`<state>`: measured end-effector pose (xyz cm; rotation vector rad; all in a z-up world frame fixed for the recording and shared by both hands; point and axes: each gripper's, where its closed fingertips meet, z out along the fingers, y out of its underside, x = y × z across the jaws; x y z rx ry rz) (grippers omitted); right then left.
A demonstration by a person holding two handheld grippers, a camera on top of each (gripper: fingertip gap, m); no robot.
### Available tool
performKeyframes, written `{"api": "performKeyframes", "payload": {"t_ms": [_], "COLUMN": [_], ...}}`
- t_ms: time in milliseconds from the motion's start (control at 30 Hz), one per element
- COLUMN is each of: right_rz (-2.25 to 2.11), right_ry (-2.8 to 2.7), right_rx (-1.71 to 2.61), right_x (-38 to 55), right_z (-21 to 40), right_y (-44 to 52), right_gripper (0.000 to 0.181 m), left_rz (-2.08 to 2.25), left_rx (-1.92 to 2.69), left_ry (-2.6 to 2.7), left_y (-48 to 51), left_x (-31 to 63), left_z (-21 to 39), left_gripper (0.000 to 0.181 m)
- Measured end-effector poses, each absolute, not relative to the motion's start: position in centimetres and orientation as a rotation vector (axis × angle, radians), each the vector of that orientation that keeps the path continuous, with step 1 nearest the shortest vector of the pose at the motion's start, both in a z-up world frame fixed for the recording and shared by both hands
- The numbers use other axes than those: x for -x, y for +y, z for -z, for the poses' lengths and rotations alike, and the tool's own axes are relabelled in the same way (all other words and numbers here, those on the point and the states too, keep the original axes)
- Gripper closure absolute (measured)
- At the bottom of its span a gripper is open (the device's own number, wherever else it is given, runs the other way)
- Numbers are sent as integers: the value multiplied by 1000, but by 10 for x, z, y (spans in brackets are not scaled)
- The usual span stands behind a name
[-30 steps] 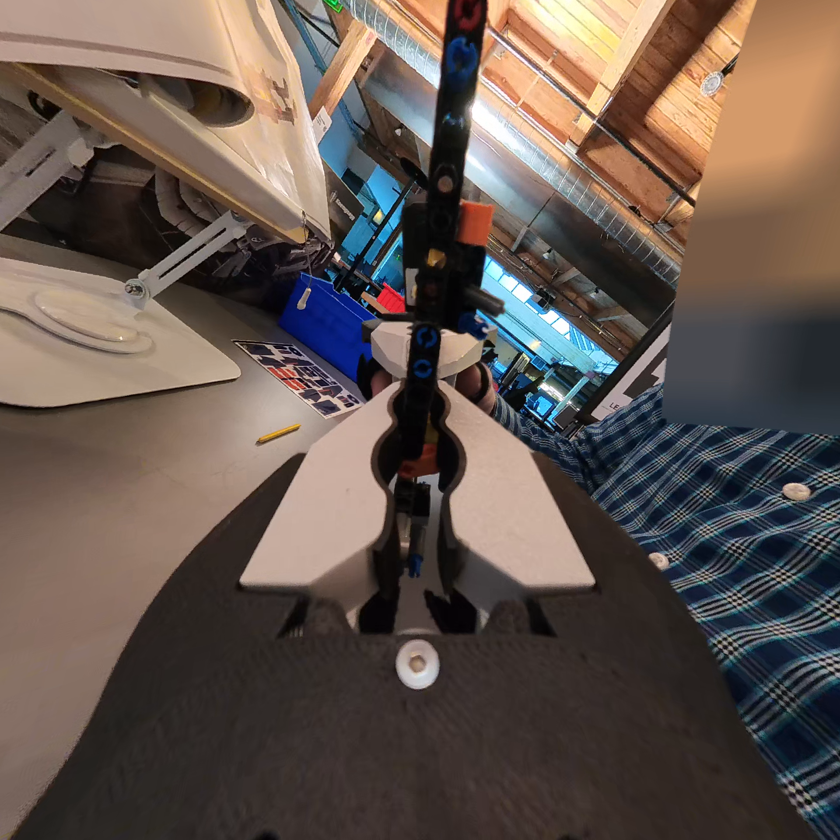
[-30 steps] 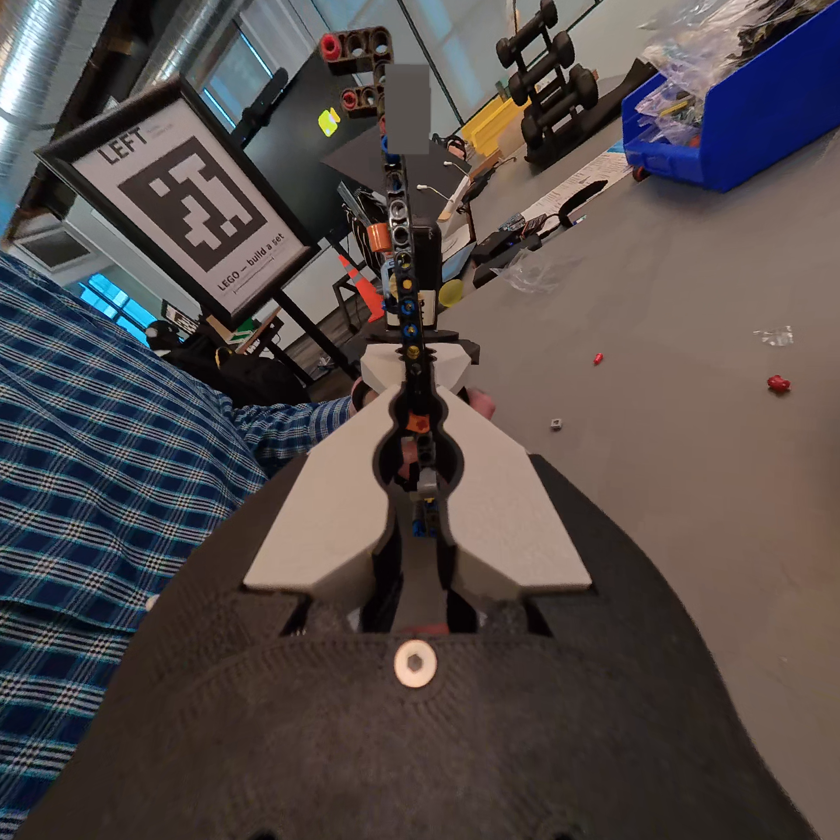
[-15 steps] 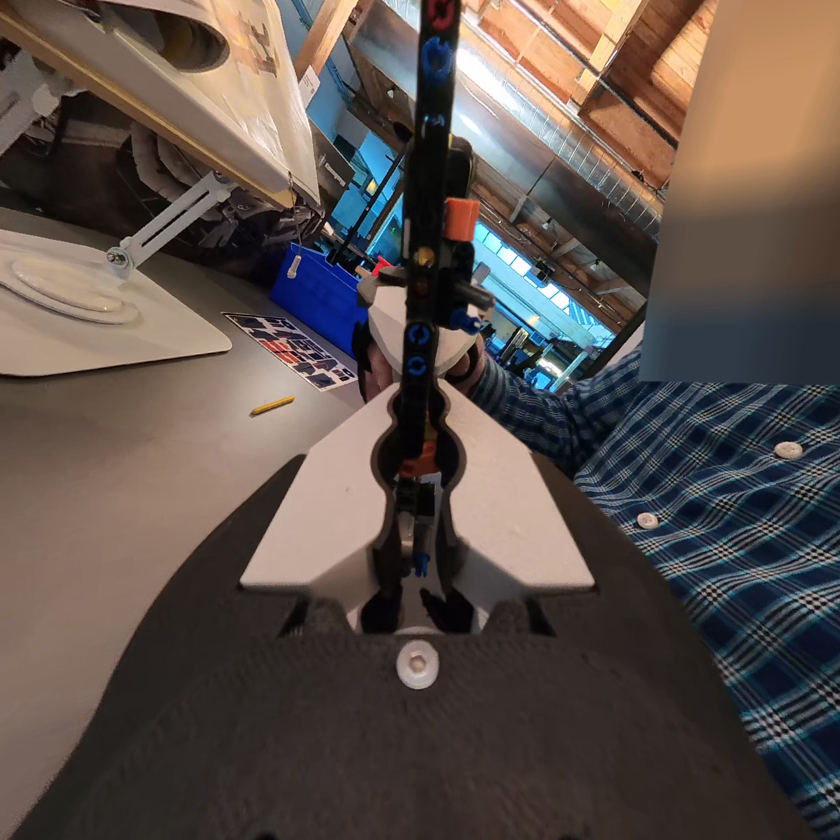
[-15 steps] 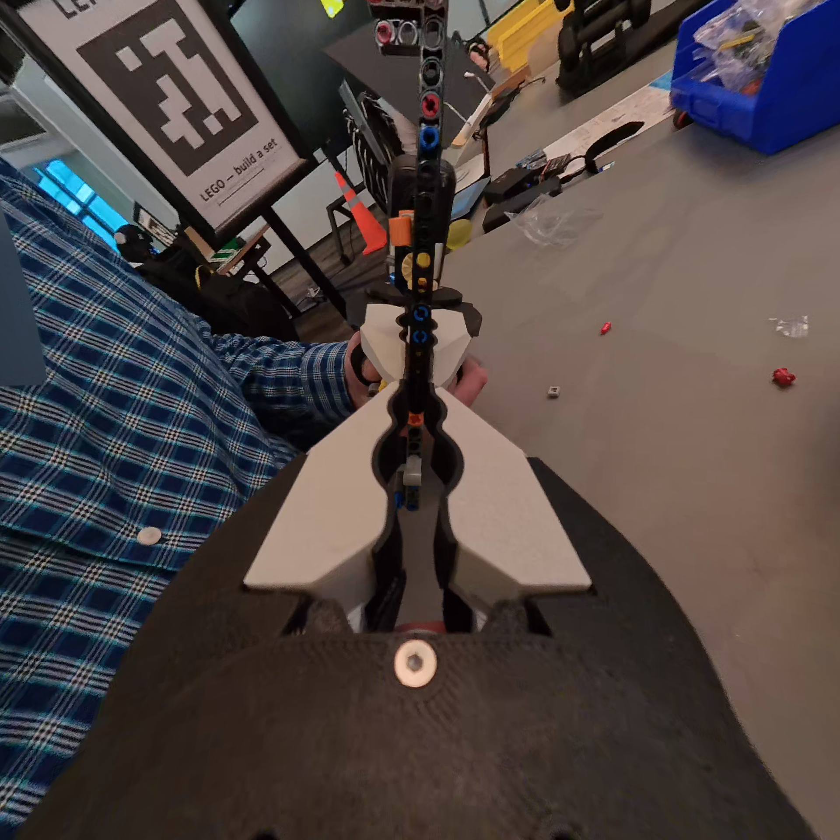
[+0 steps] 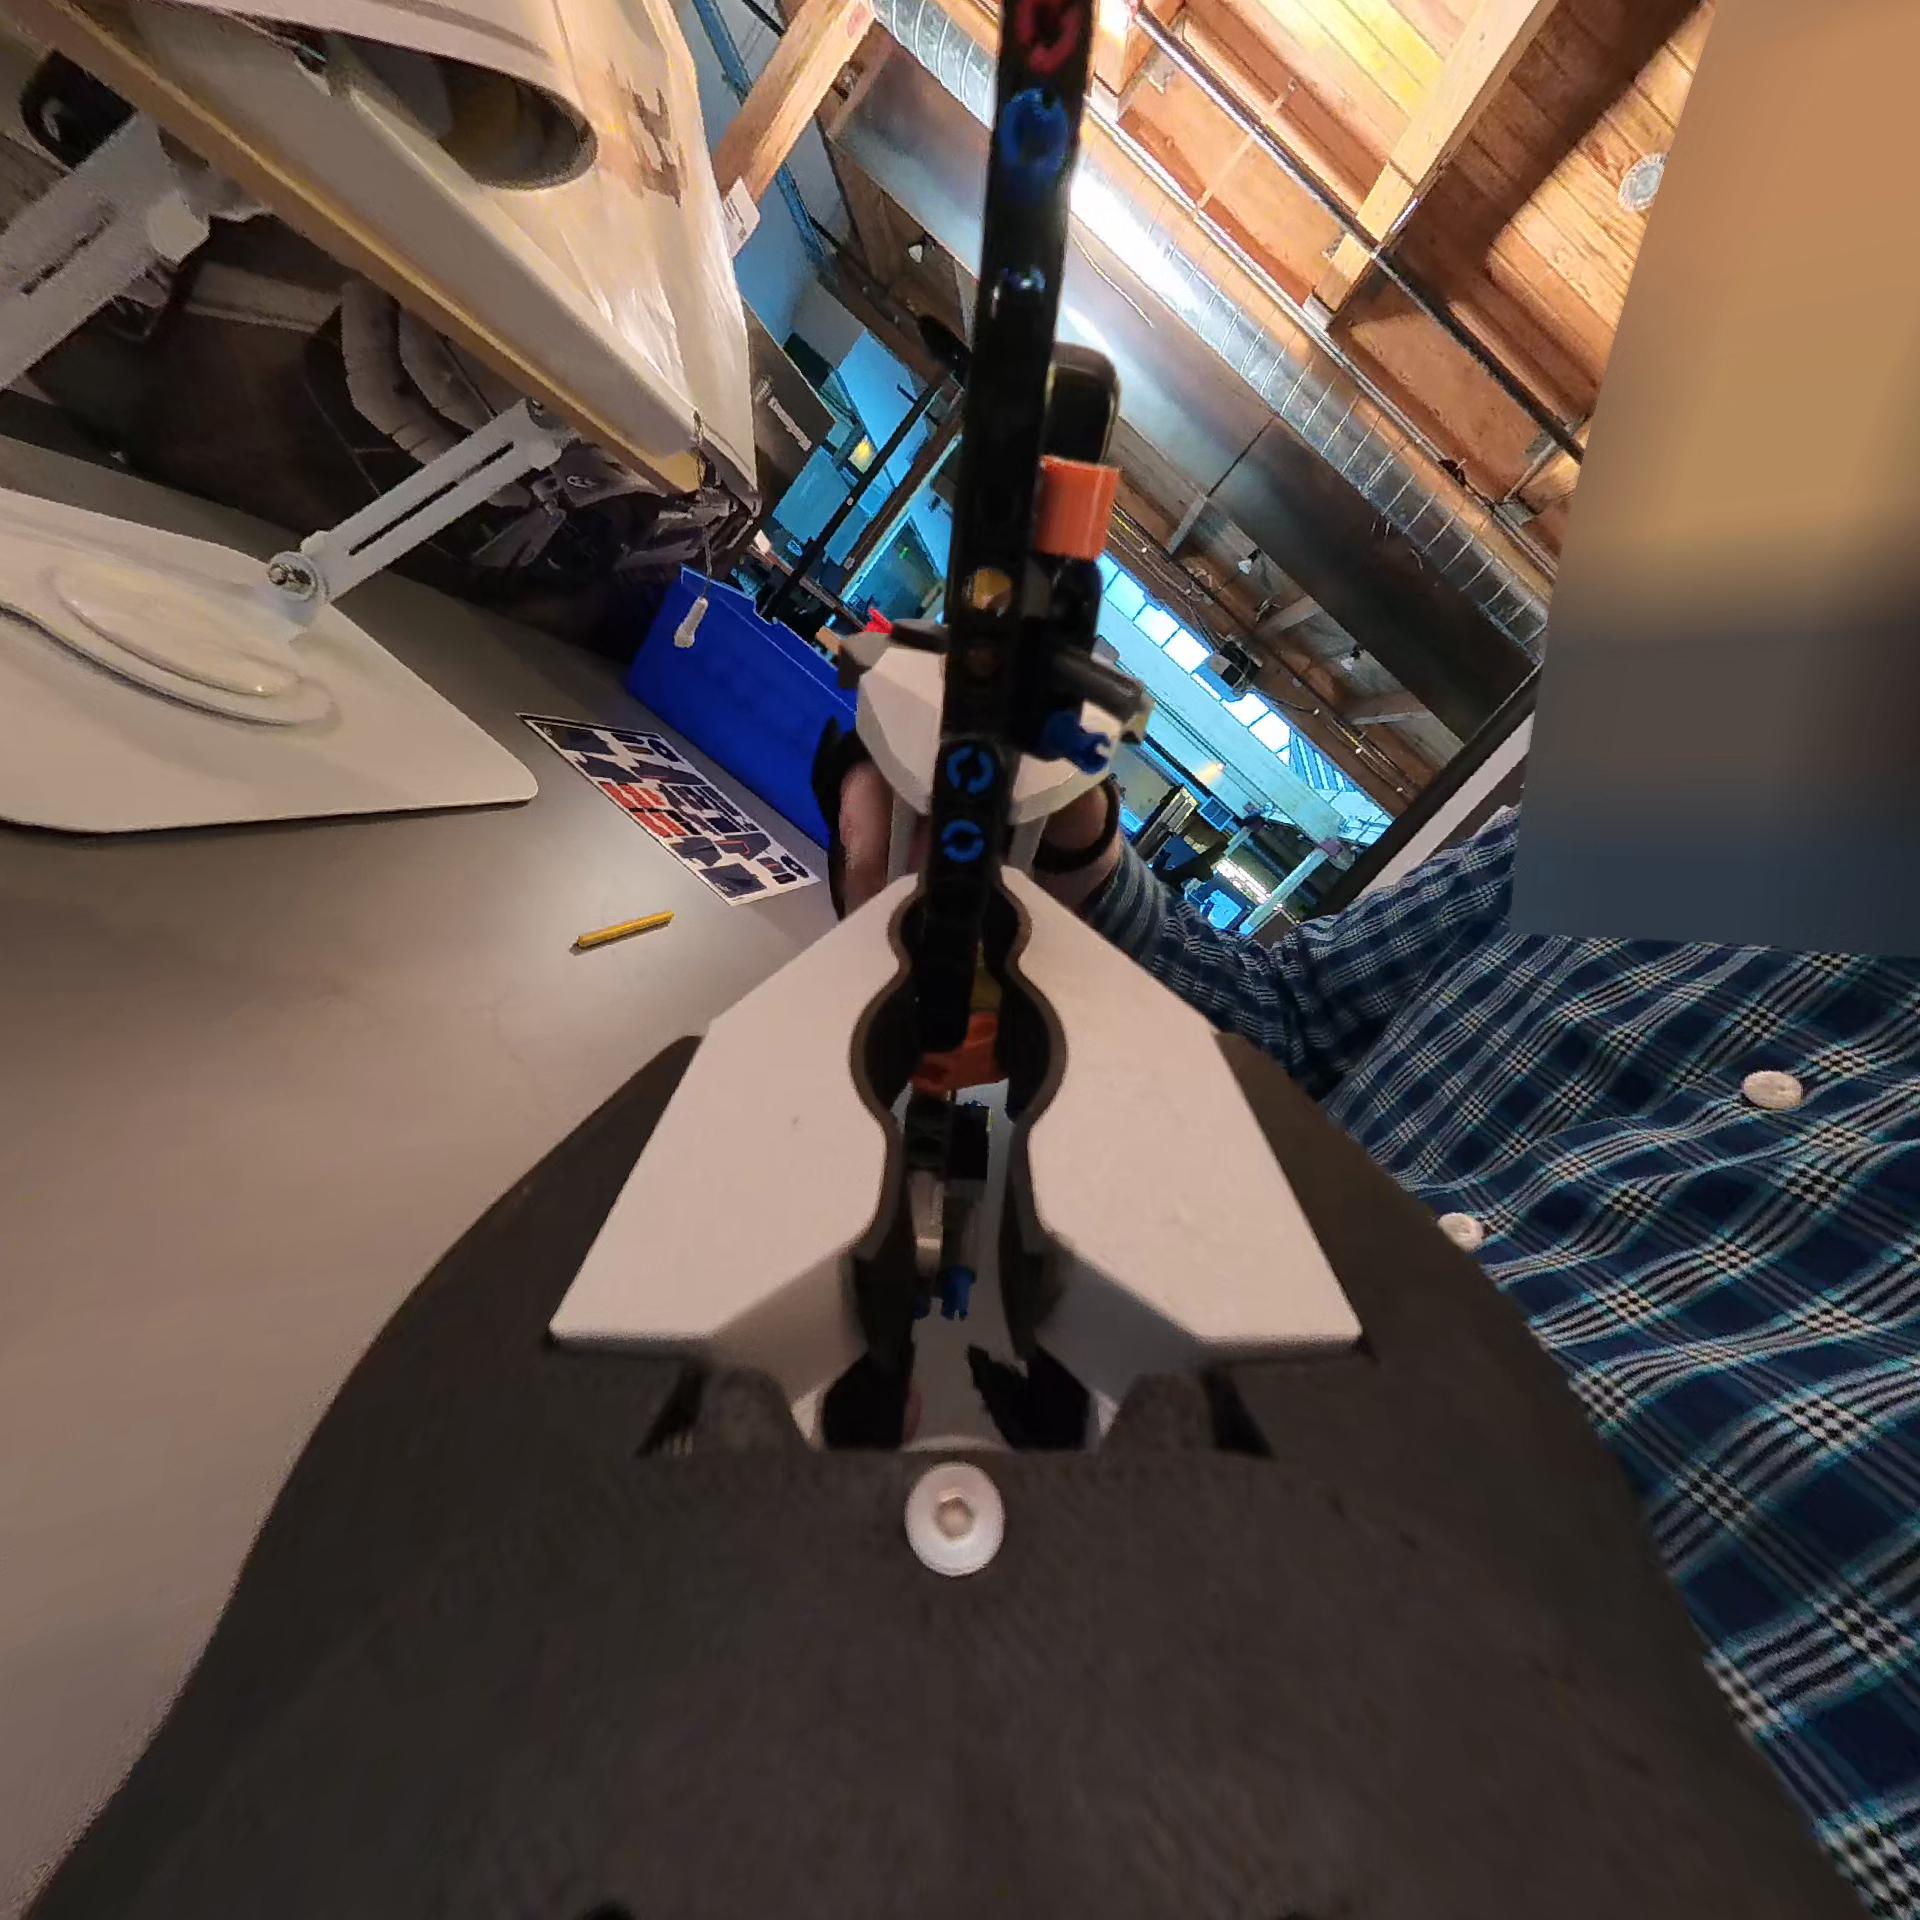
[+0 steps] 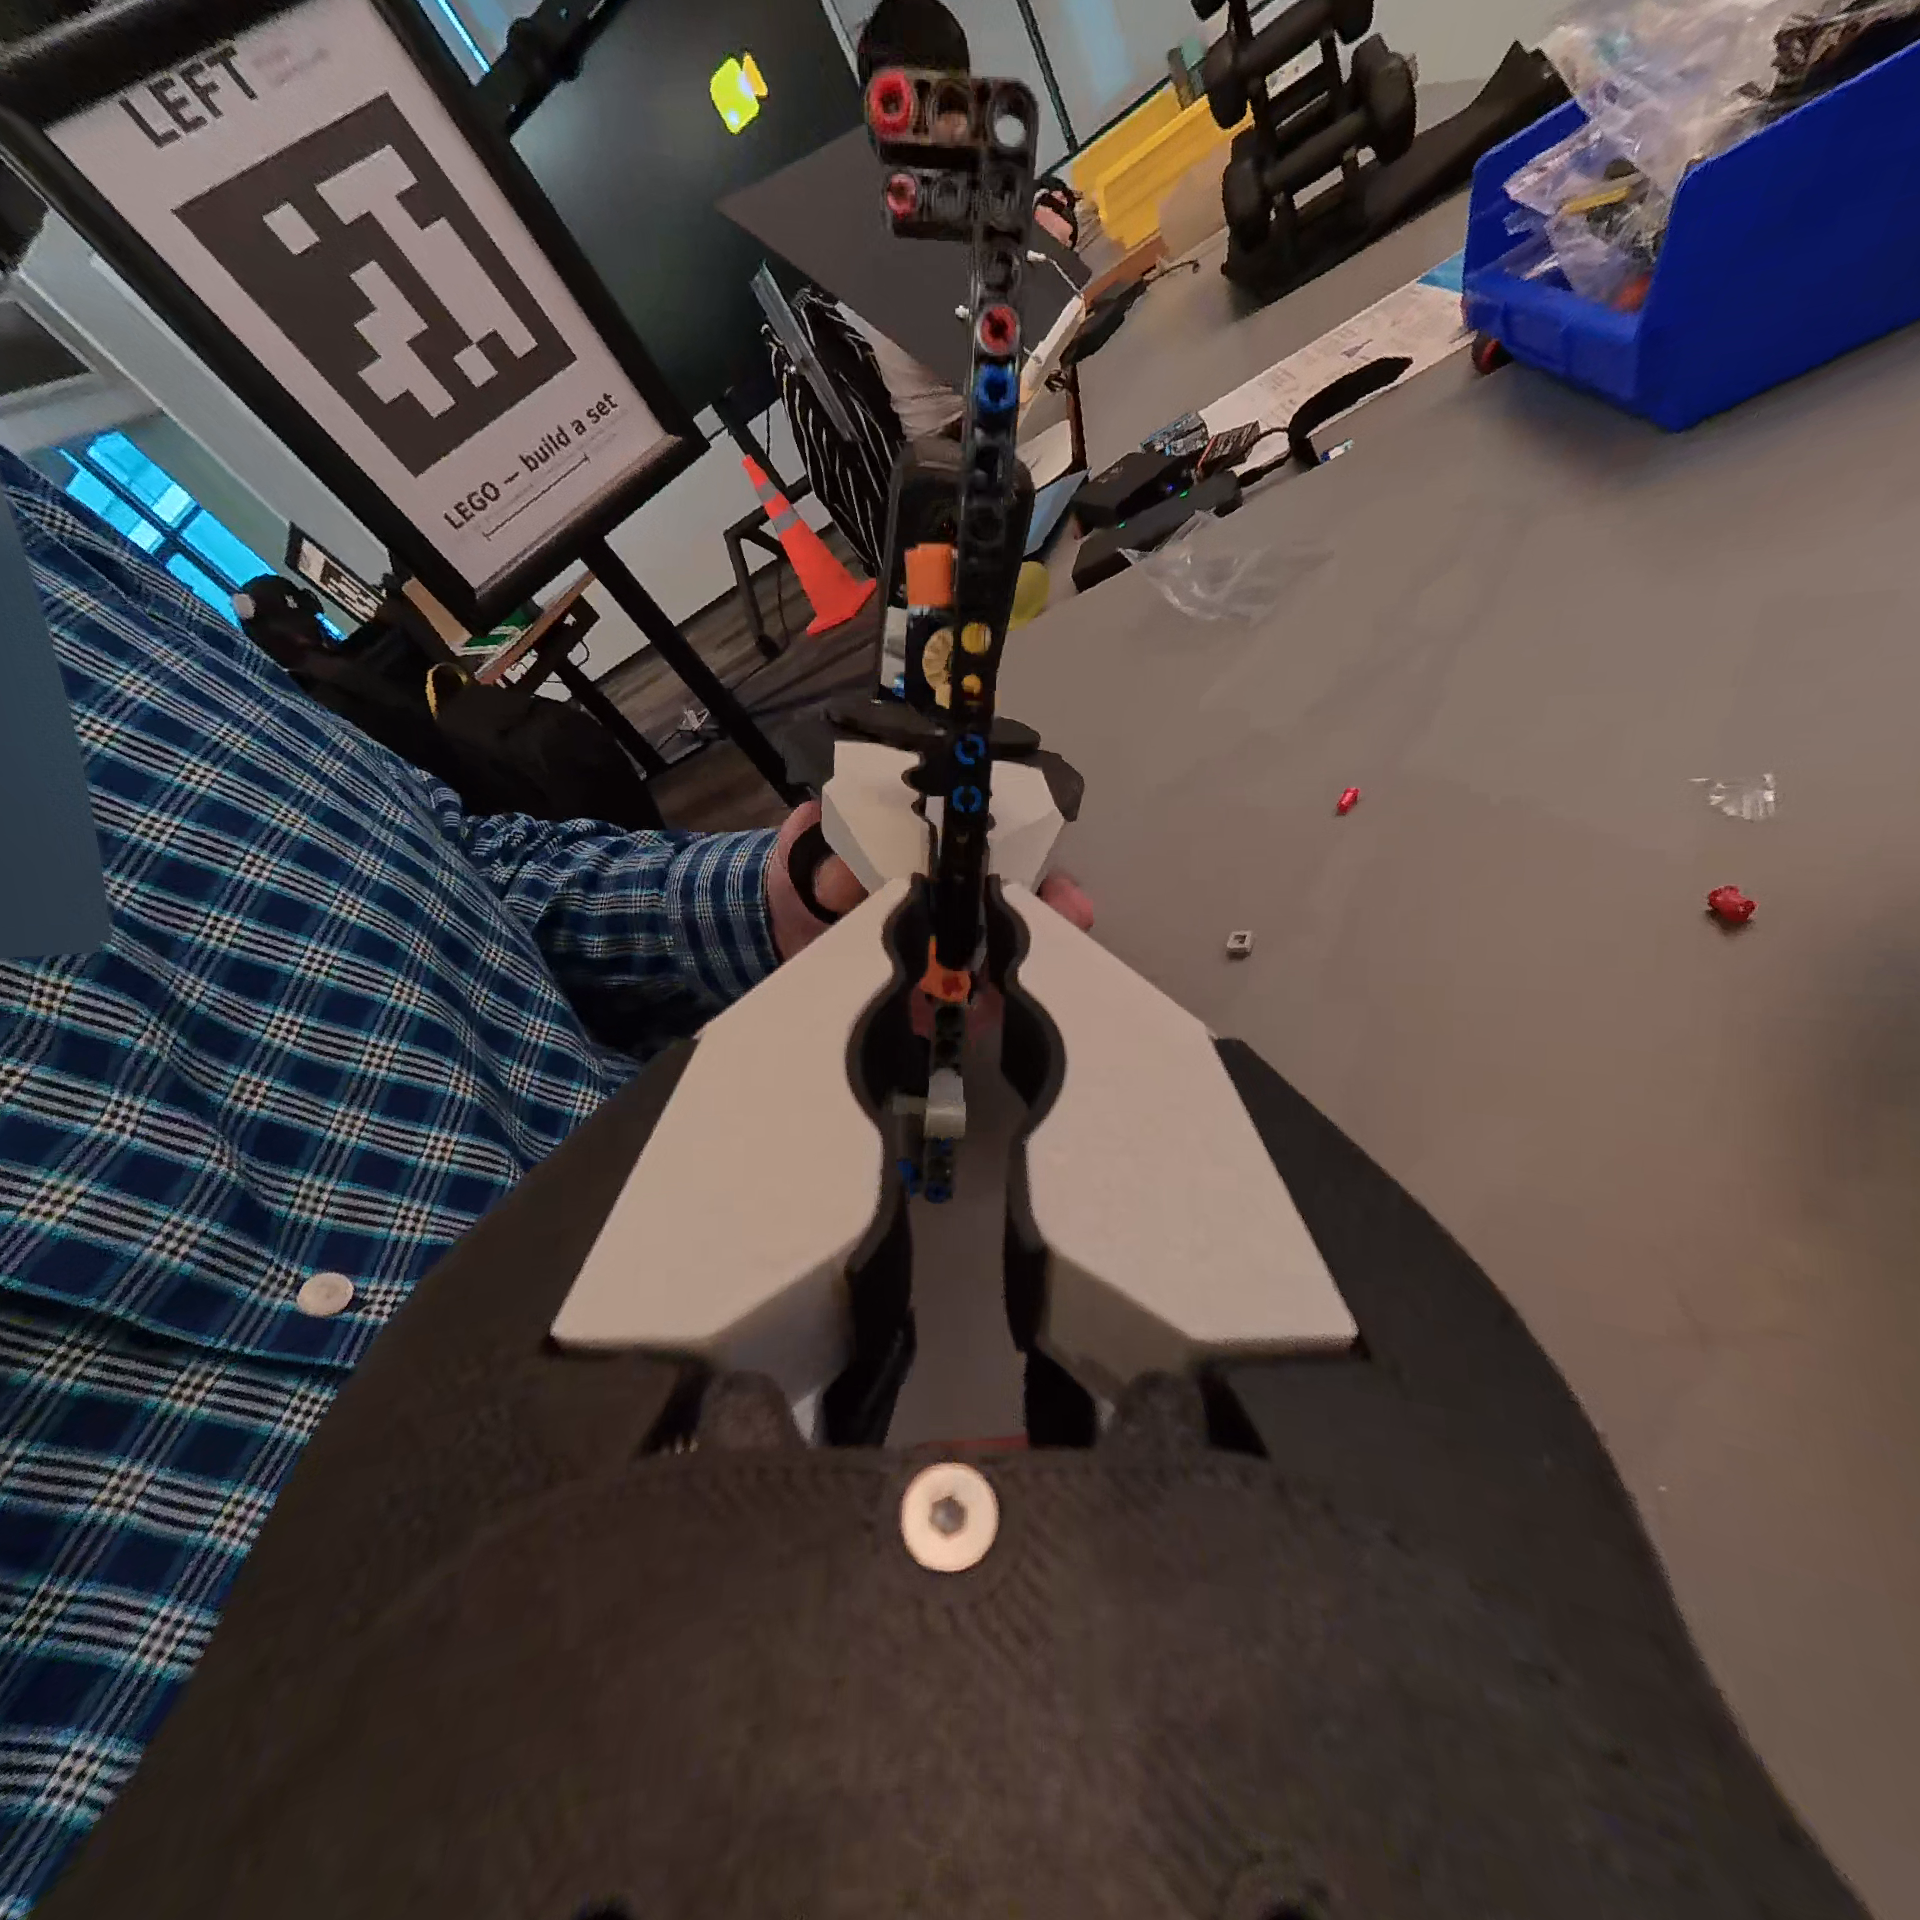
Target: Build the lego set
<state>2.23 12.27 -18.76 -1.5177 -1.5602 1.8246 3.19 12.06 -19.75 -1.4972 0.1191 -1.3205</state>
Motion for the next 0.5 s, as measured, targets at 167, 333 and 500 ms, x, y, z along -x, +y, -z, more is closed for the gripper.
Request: {"api": "performKeyframes", "payload": {"t_ms": [167,333,500], "right_rz": [-1888,-1927,-1956], "right_ry": [-1509,-1495,-1434], "right_rx": [1515,1532,1527], "right_x": [-16,-15,-13], "right_z": [181,180,174], "right_y": [123,120,119], "right_gripper": [177,177,177], "left_rz": [1307,1254,1207], "left_rx": [1489,1452,1492], "left_ry": [114,161,226], "left_y": [123,124,125], "left_x": [-36,-33,-35], "left_z": [196,183,183], "left_gripper": [175,164,175]}}
